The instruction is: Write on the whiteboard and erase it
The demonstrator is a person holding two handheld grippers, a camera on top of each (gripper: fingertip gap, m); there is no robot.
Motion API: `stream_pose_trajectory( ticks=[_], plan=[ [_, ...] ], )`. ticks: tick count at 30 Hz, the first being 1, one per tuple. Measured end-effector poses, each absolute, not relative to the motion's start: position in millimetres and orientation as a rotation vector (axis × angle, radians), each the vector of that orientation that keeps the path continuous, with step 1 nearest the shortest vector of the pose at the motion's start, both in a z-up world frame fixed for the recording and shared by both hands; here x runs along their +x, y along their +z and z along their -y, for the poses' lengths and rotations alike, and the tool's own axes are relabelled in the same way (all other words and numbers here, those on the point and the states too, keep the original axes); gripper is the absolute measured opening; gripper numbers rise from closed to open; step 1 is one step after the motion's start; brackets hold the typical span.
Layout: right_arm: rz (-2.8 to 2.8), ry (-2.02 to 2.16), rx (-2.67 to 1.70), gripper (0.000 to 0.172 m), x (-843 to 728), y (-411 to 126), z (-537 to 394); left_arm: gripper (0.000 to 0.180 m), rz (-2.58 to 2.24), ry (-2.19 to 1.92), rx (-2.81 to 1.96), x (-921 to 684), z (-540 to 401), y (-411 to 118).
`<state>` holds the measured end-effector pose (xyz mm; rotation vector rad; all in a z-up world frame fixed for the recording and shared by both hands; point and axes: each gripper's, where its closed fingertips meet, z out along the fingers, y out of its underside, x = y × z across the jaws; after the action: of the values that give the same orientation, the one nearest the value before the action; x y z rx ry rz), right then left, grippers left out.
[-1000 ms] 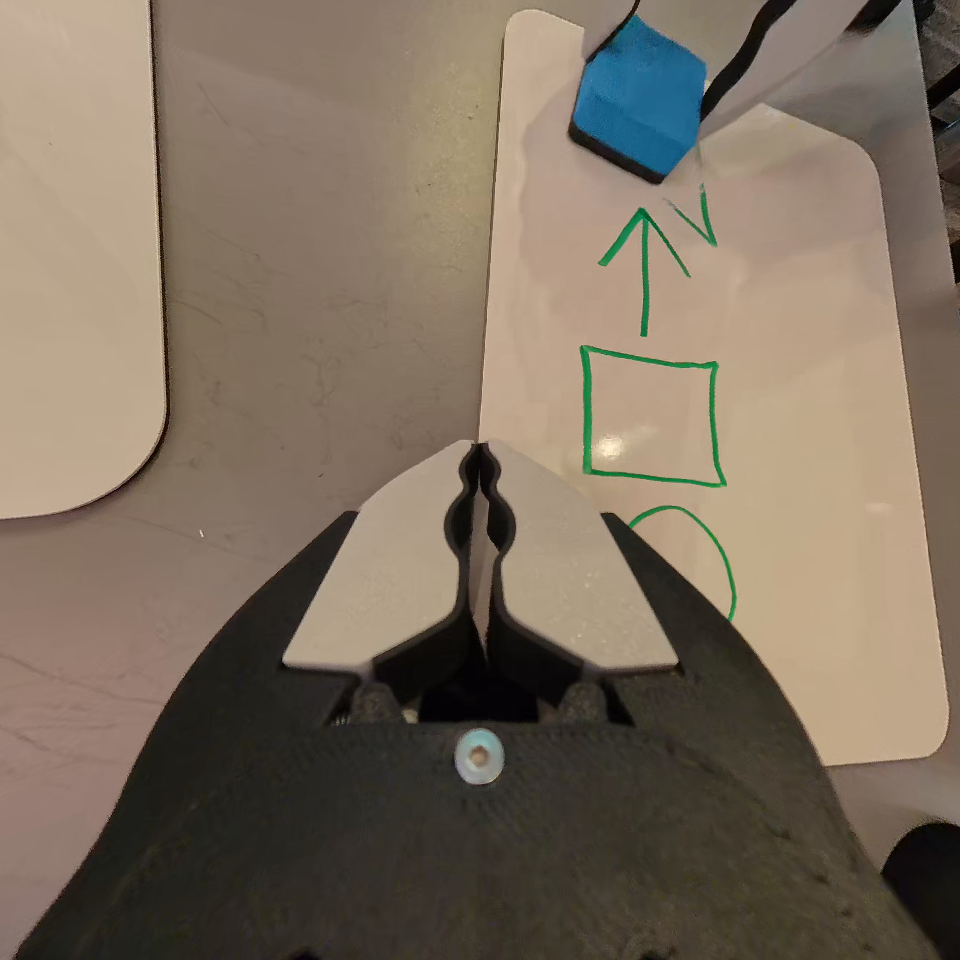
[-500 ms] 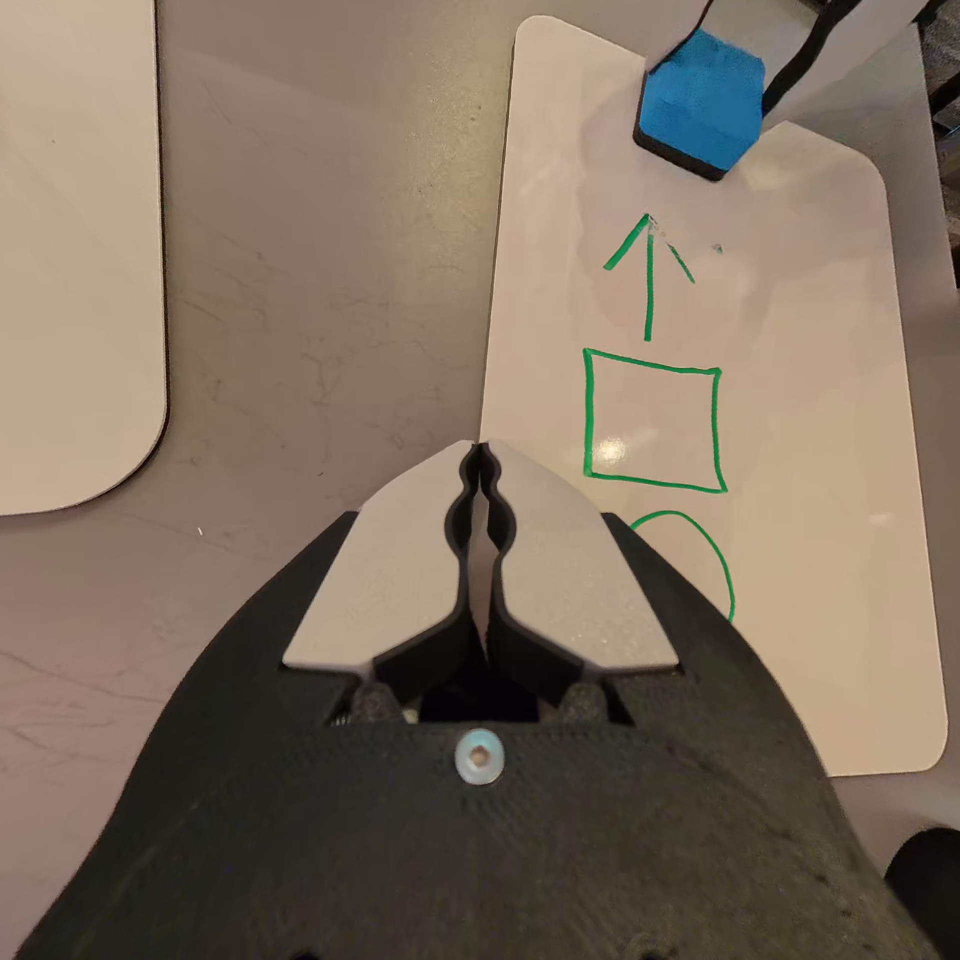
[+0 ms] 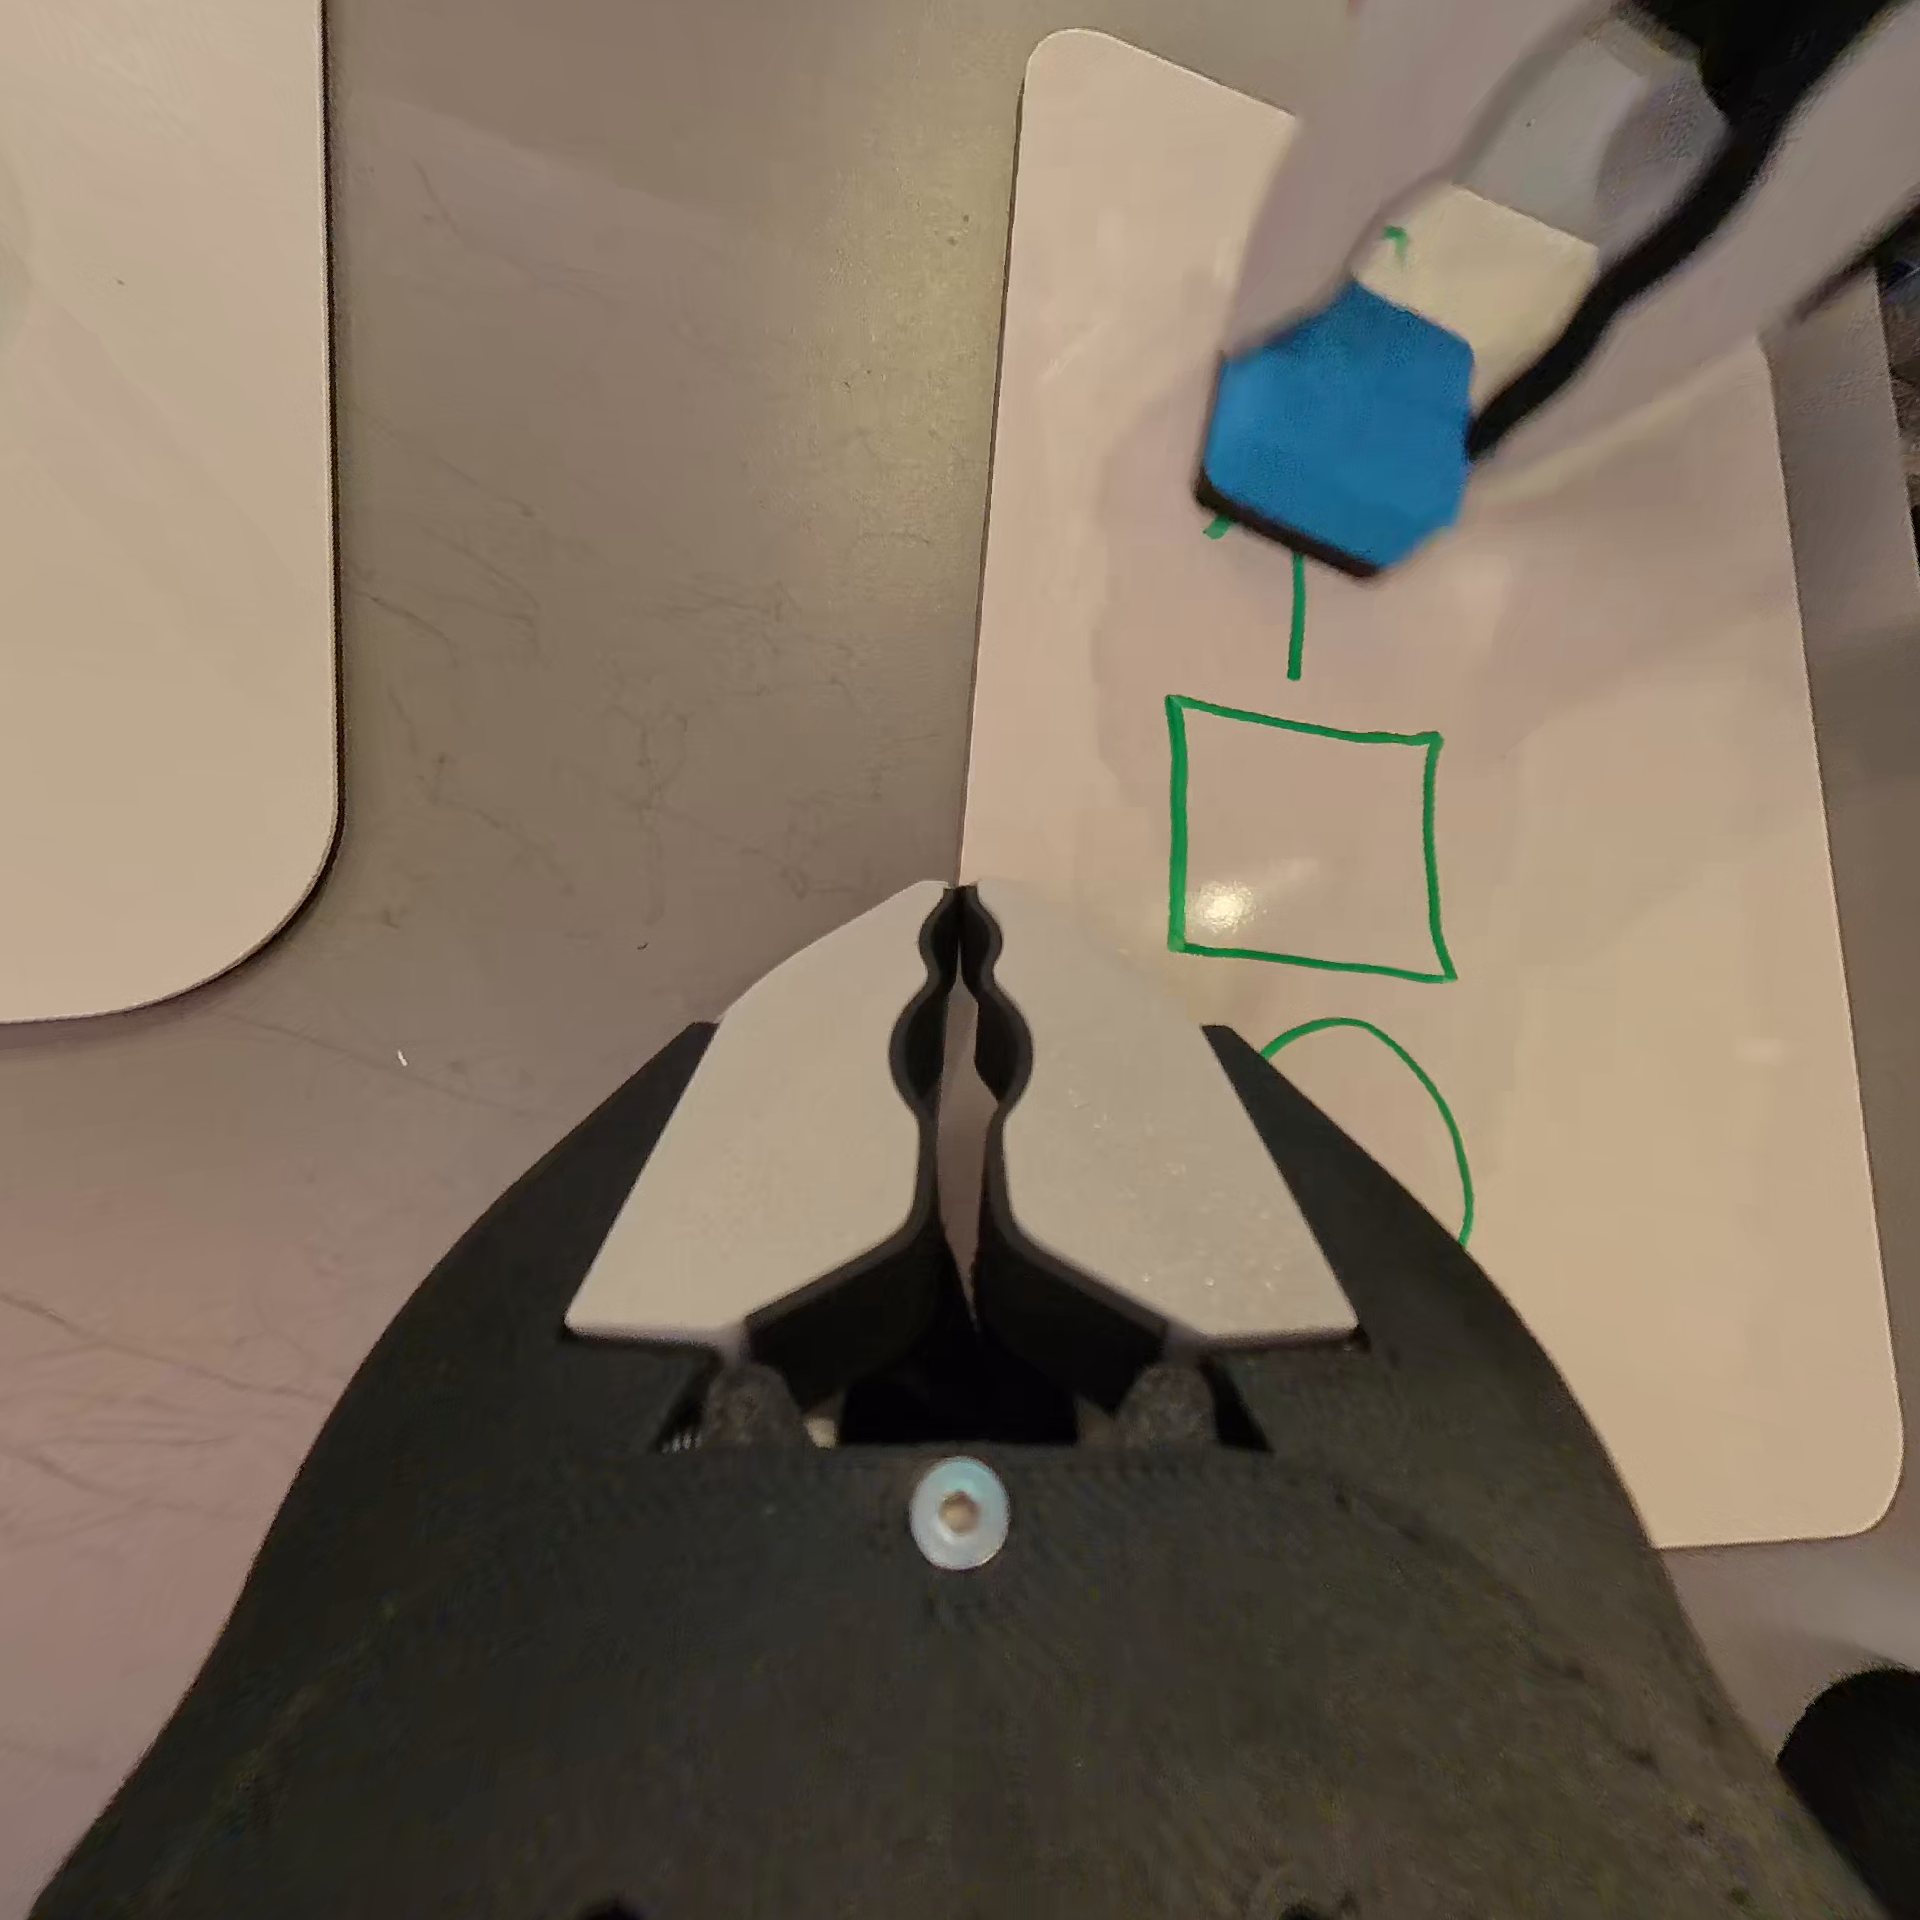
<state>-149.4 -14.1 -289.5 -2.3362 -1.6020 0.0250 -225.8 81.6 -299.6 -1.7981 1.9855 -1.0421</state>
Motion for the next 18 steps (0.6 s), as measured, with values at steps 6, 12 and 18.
stream_pose_trajectory(
  ticks=[6,12,18],
  plan=[
    [1.697,0.076,-2.292,0.053,-163,-290,19,0.001,-1.98,-1.049,-1.807,-226,-82,-300],
    [1.612,0.116,-2.331,0.053,-154,-291,10,0.001,-1.983,-1.052,-1.806,-226,-81,-300],
    [1.562,0.059,-2.403,0.053,-134,-290,0,0.001,-1.985,-1.047,-1.801,-226,-81,-300]
  ],
)
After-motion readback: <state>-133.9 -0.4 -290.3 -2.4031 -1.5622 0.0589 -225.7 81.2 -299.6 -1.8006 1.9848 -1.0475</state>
